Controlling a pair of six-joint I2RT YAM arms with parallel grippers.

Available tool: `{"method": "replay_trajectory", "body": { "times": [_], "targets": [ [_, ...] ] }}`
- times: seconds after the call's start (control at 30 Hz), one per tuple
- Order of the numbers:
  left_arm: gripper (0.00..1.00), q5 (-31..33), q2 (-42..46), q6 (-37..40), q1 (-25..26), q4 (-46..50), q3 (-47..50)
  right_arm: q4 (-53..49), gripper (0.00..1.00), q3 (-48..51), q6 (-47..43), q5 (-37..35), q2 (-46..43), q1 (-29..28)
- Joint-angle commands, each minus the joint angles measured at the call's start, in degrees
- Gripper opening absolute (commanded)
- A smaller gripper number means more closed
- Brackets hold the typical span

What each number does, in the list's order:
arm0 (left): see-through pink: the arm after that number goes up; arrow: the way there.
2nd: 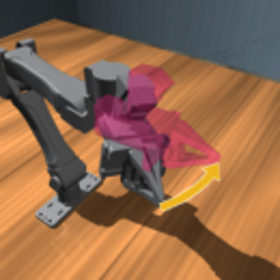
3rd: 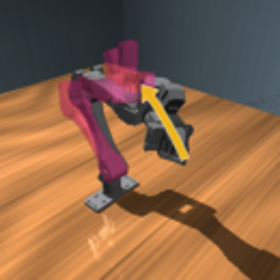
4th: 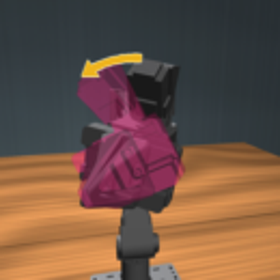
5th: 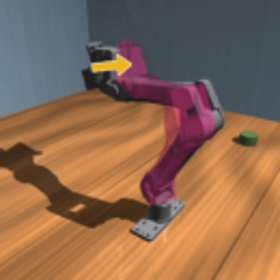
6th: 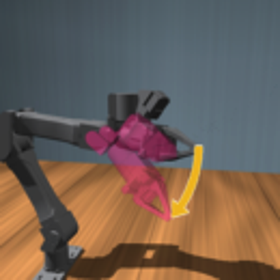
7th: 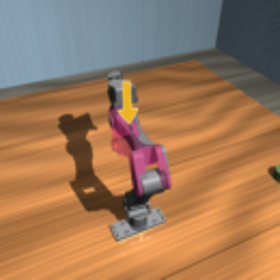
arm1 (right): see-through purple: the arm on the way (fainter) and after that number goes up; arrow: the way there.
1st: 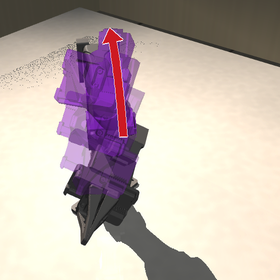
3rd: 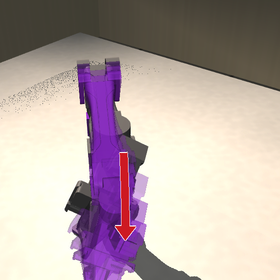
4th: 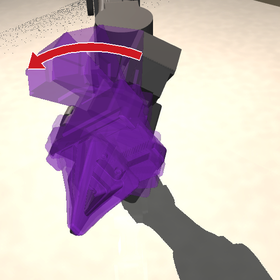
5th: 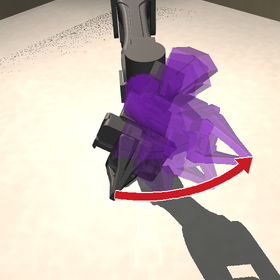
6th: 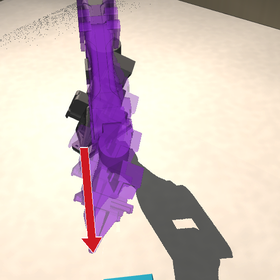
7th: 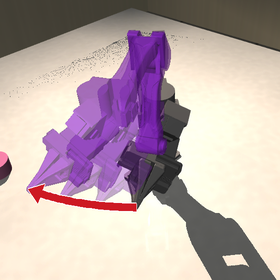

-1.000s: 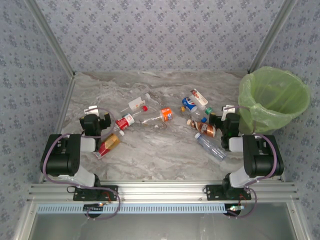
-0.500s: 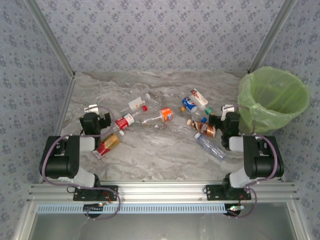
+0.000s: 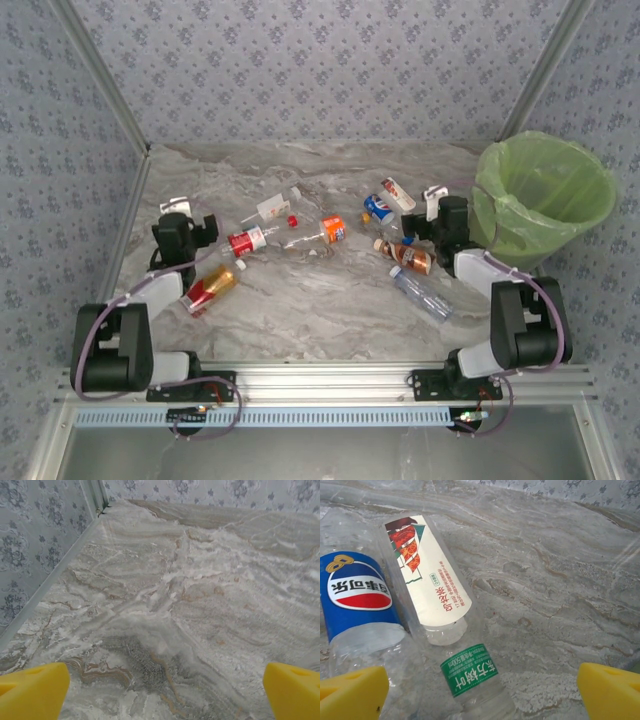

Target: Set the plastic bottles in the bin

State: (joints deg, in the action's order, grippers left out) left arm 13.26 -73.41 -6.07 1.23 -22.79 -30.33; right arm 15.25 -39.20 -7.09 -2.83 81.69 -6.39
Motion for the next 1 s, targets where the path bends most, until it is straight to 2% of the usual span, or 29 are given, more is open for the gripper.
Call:
{"method": "replay_trajectory", "body": {
  "times": [0.0,0.2,0.4,0.53,0.6,0.77,0.97],
  "targets": [
    [0.99,0.86,5.34,-5.7,0.08,8.82,-3.43,-11.13,0.99,-5.29,1.88,-0.51,-3.79,-1.67],
    [0.99,-0.1,13.18,-17.22,0.83,23.44,-7.4,-29.28,0.99,-11.01,10.94,-1.09,-8.44,-3.85],
    [0.99,-0.48,16.12,-28.21,0.89,42.26,-13.91,-43.16,0.99,-11.39,21.01,2.43,-13.49,-5.11],
    [0.99,-14.19,17.2,-30.4,1.23,42.28,-13.5,-51.05,0.99,-9.32,27.78,2.25,-18.27,-4.82],
    [0.99,-16.85,17.24,-32.12,2.37,43.52,-13.87,-54.32,0.99,-8.59,28.63,3.89,-20.38,-4.61],
    [0.99,-19.43,18.36,-33.54,6.15,44.26,-13.82,-61.11,0.99,-7.85,30.61,7.18,-22.5,-4.74],
    [0.99,-16.08,20.11,-30.78,7.28,46.83,-14.89,-61.33,0.99,-2.7,31.09,6.4,-22.54,-5.12]
  ]
}}
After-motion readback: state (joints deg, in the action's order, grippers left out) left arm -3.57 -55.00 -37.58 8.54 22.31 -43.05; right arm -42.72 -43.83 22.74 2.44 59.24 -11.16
